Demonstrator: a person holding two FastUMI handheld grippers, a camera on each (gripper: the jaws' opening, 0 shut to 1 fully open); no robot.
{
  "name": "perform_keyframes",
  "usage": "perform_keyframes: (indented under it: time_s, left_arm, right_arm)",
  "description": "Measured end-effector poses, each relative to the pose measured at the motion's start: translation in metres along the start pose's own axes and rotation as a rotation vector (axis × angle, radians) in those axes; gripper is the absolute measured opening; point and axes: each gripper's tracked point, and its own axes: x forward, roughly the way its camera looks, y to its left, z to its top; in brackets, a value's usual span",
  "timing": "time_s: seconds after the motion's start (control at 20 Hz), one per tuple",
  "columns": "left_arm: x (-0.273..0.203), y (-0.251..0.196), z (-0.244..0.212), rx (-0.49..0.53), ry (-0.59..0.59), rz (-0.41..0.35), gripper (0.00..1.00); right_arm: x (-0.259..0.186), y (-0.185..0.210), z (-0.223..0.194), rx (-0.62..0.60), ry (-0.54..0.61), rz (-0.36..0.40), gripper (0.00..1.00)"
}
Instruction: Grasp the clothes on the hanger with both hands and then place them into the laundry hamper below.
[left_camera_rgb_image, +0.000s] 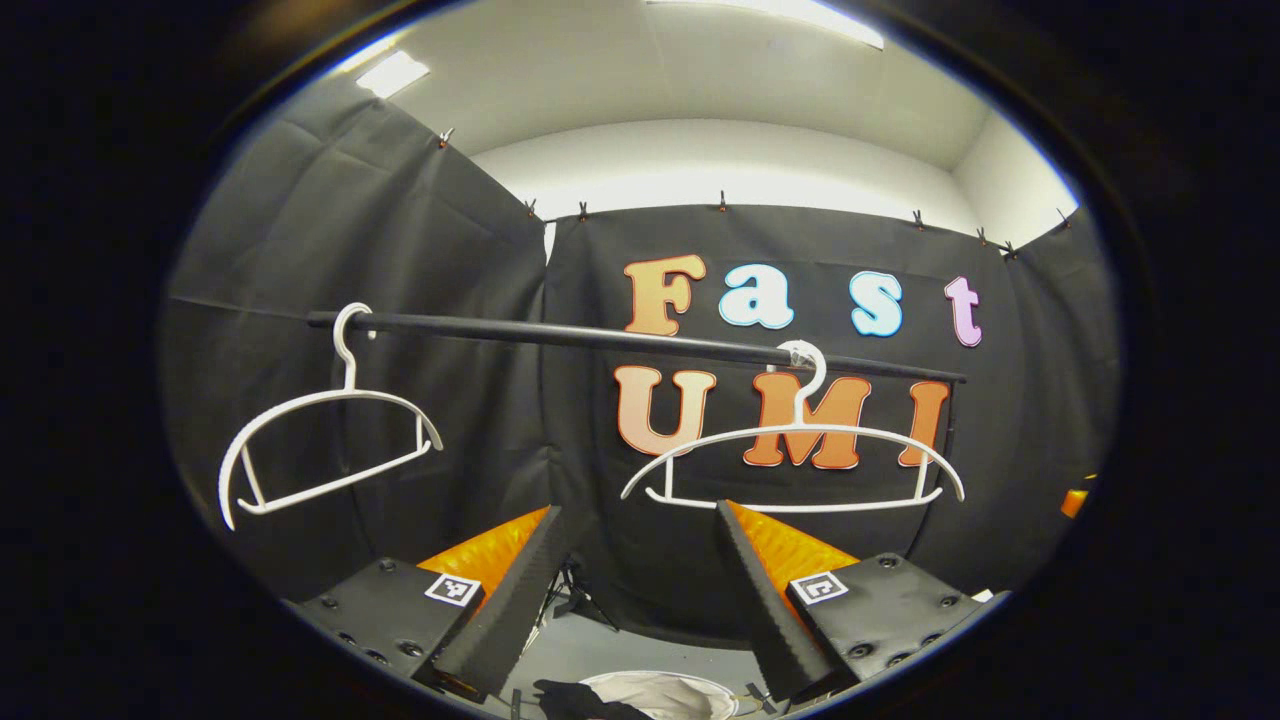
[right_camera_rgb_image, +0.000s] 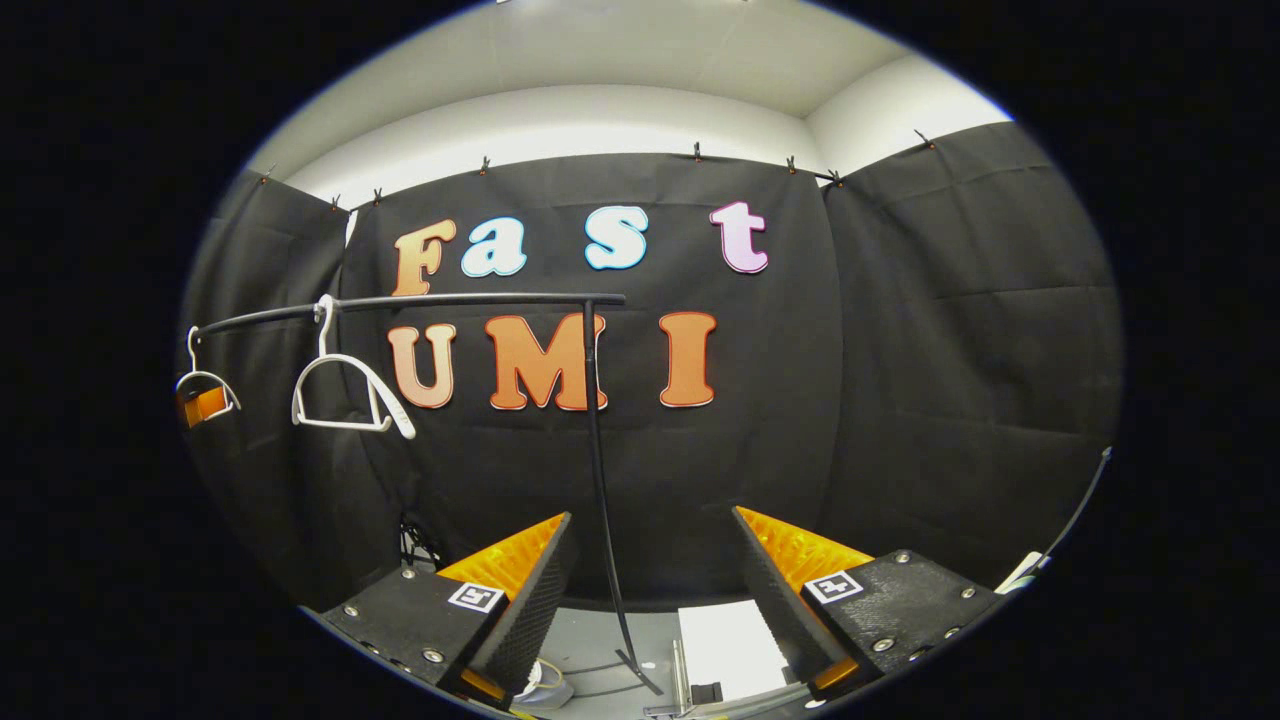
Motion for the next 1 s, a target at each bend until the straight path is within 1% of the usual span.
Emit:
perform_keyframes:
  time_s: [0.15, 0.3, 0.5, 0.55, 0.6, 0.7, 0.75, 0.8, 0.85, 0.9, 0.95, 1.0]
  left_arm:
    - [-0.003, 0.004, 0.006, 0.011, -0.010, 0.013, 0.93]
    - [-0.002, 0.019, 0.009, 0.002, -0.014, 0.027, 0.93]
    - [0.012, 0.040, 0.017, 0.012, -0.025, 0.037, 0.93]
    - [0.015, 0.043, 0.017, 0.021, -0.028, 0.035, 1.00]
    - [0.018, 0.047, 0.018, 0.030, -0.032, 0.030, 0.93]
    - [0.024, 0.052, 0.019, 0.040, -0.042, 0.022, 0.93]
    - [0.028, 0.053, 0.017, 0.037, -0.045, 0.012, 0.93]
    - [0.032, 0.054, 0.015, 0.032, -0.046, 0.003, 0.93]
    - [0.036, 0.056, 0.013, 0.026, -0.044, -0.004, 0.96]
    - [0.039, 0.059, 0.010, 0.021, -0.041, -0.004, 0.93]
    - [0.042, 0.060, 0.008, 0.019, -0.037, -0.010, 0.93]
    - [0.045, 0.062, 0.007, 0.020, -0.038, -0.016, 0.93]
  right_arm:
    - [-0.002, 0.003, 0.005, -0.001, -0.013, -0.004, 1.00]
    - [-0.004, 0.011, 0.014, -0.004, -0.031, -0.010, 1.00]
    - [-0.003, 0.018, 0.025, -0.004, -0.057, -0.042, 1.00]
    - [-0.003, 0.020, 0.027, -0.005, -0.062, -0.054, 1.00]
    - [-0.003, 0.023, 0.027, -0.008, -0.067, -0.063, 1.00]
    - [-0.003, 0.030, 0.027, -0.013, -0.070, -0.078, 1.00]
    - [-0.003, 0.033, 0.027, -0.017, -0.073, -0.087, 0.93]
    - [-0.004, 0.037, 0.027, -0.016, -0.076, -0.093, 0.93]
    - [-0.003, 0.042, 0.028, -0.013, -0.078, -0.096, 0.93]
    - [-0.003, 0.046, 0.029, -0.009, -0.080, -0.099, 0.93]
    - [-0.004, 0.049, 0.029, -0.007, -0.081, -0.103, 1.00]
    - [-0.005, 0.052, 0.029, -0.010, -0.084, -0.111, 1.00]
